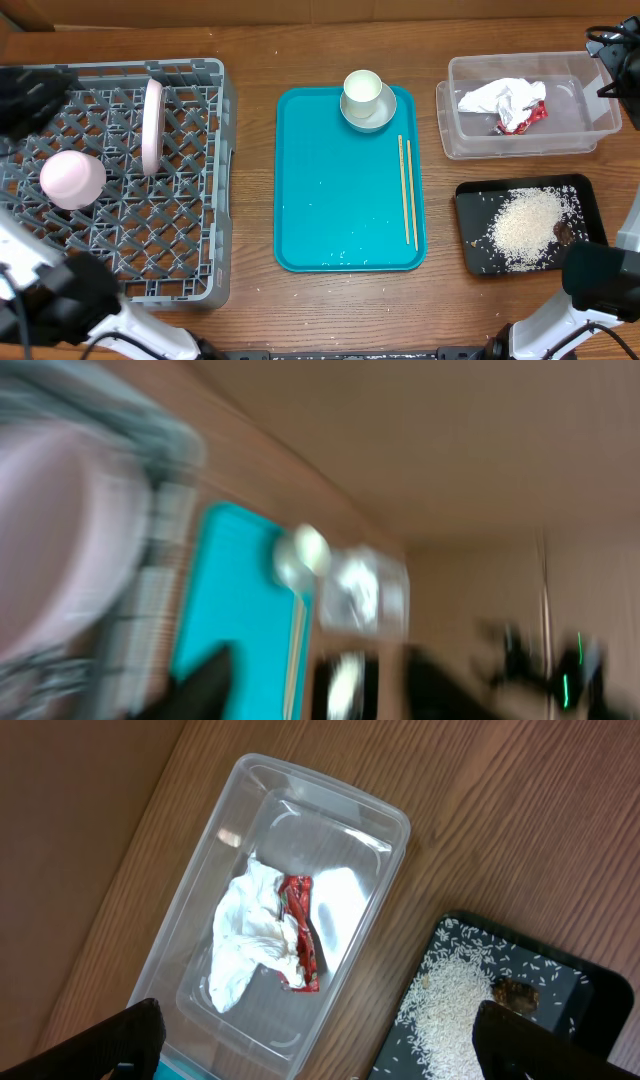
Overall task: Sort waste into correct bins and load items into the dishwasher
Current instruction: 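Reach the left gripper toward the white cup on the tray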
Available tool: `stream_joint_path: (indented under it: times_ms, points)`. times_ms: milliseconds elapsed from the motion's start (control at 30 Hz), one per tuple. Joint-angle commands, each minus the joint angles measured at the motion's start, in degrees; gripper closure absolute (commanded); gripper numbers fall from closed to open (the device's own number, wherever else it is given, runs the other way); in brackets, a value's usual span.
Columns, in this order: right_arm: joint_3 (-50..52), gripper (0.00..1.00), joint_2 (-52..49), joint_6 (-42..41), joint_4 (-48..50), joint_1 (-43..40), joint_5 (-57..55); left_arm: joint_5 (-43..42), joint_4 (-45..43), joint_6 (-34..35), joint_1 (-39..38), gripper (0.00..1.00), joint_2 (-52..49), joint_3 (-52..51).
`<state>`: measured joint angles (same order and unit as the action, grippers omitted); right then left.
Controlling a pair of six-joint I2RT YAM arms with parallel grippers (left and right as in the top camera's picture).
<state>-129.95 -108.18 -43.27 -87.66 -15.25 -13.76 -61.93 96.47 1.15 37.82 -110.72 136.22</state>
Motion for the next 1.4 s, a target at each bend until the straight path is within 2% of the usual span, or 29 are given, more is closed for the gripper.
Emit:
stream_joint_path:
  times_ms: [0,67,100,233,333,433,500,700,900,1133,1300,1367]
  points:
    - [-0.8,0.00,0.9,-0.2,0.2,0.1,-0.5,2.1,-0.2,-5.7,-14.9,0.11,5.4,1.2]
    - [-0.8,0.00,0.9,-0.2,0.2,0.1,-0.5,9.9,-1.5,-5.6,-24.1,0.07,5.4,1.2]
    - [-0.8,0.00,0.9,-0.2,0.2,0.1,-0.5,17.9,-3.7,-4.2,-32.9,0.00,4.3,1.2]
    - [-0.8,0.00,0.9,-0.2,0.2,0.1,-0.5,31.3,-12.2,-2.1,-48.9,0.02,0.7,1.2]
    - [-0.8,0.00,0.9,-0.2,0.2,0.1,-0.5,44.3,-22.3,-2.1,-57.9,0.08,-3.5,1.2]
    - [-0.8,0.00,0.9,-0.2,0.2,0.1,-0.5,58.5,-31.0,-2.7,-63.7,0.08,-8.1,1.2]
    - [-0.8,0.00,0.9,-0.2,0.2,0.1,-0.5,64.2,-34.9,-2.7,-66.3,0.09,-11.3,1.2]
    - [-0.8,0.00,0.9,-0.2,0.2,0.1,-0.5,67.2,-38.7,-7.4,-69.4,0.10,-21.9,1.2]
    - [-0.8,0.00,0.9,-0.2,0.2,0.1,-0.5,66.9,-38.9,-7.5,-69.3,0.20,-28.5,1.2]
    - [-0.8,0.00,0.9,-0.2,0.2,0.1,-0.5,61.7,-40.0,-7.6,-69.4,0.22,-31.5,1.2]
    - [-0.8,0.00,0.9,-0.2,0.2,0.1,-0.5,61.7,-40.9,-7.6,-69.3,0.41,-31.5,1.2]
    - [-0.8,0.00,0.9,-0.2,0.2,0.1,-0.5,61.7,-41.1,-7.6,-69.3,0.44,-31.5,0.8]
